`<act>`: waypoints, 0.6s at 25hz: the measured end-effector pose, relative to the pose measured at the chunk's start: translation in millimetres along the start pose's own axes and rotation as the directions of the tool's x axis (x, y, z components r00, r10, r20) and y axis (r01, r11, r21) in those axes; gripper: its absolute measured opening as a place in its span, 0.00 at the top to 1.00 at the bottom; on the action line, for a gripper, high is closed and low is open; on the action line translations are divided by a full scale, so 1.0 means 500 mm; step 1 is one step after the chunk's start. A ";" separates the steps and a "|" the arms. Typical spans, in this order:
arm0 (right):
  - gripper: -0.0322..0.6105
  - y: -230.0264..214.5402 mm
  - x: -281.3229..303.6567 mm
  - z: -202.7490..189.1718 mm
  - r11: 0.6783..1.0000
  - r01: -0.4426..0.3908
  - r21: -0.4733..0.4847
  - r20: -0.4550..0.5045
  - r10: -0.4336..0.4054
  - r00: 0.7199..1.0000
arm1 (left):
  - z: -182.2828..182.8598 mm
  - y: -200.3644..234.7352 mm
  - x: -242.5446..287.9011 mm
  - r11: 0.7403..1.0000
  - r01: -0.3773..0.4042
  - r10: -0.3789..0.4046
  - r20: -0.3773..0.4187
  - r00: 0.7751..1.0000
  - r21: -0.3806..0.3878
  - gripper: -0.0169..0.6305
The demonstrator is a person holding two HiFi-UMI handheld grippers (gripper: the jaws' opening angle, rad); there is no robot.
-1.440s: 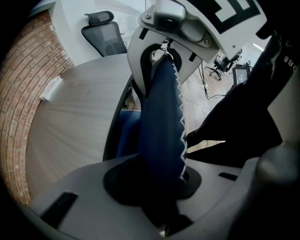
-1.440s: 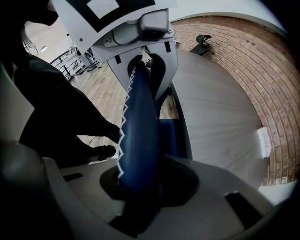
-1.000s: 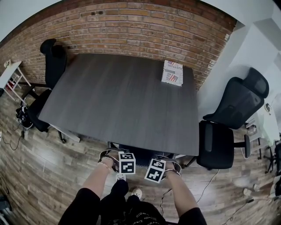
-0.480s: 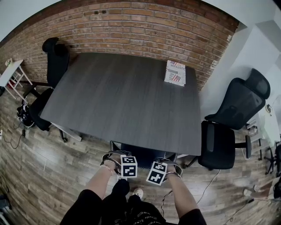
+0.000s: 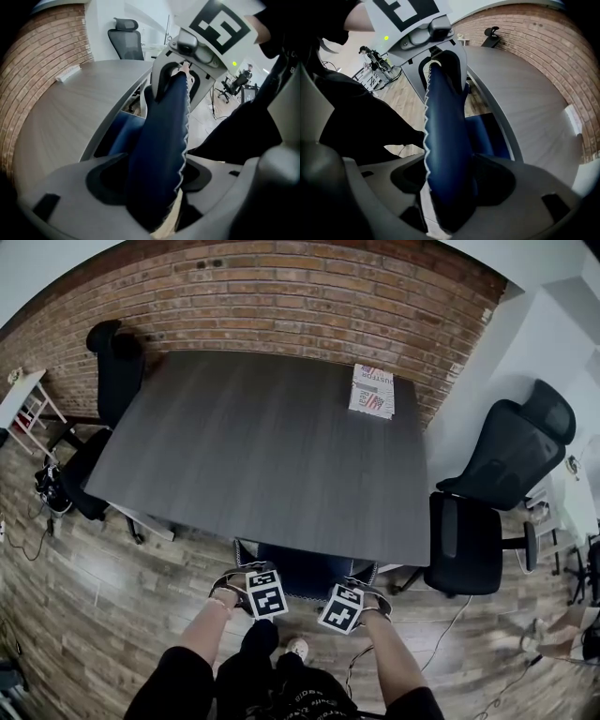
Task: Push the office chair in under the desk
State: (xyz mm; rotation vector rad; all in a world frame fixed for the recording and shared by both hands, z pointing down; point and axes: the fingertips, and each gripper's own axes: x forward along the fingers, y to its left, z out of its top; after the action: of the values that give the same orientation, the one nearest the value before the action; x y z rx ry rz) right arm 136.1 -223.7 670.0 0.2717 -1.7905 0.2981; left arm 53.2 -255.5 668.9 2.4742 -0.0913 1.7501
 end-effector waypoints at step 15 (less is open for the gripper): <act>0.52 -0.024 -0.128 0.029 0.973 0.054 0.224 0.269 -0.115 0.956 | 0.056 0.011 -0.110 0.957 -0.021 0.112 0.301 0.947 -0.289 0.51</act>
State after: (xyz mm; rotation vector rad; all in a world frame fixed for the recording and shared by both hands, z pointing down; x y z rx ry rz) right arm 142.1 -238.3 605.2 0.5668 -2.0216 0.4088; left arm 60.4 -265.0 608.1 2.5304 -0.4266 1.2407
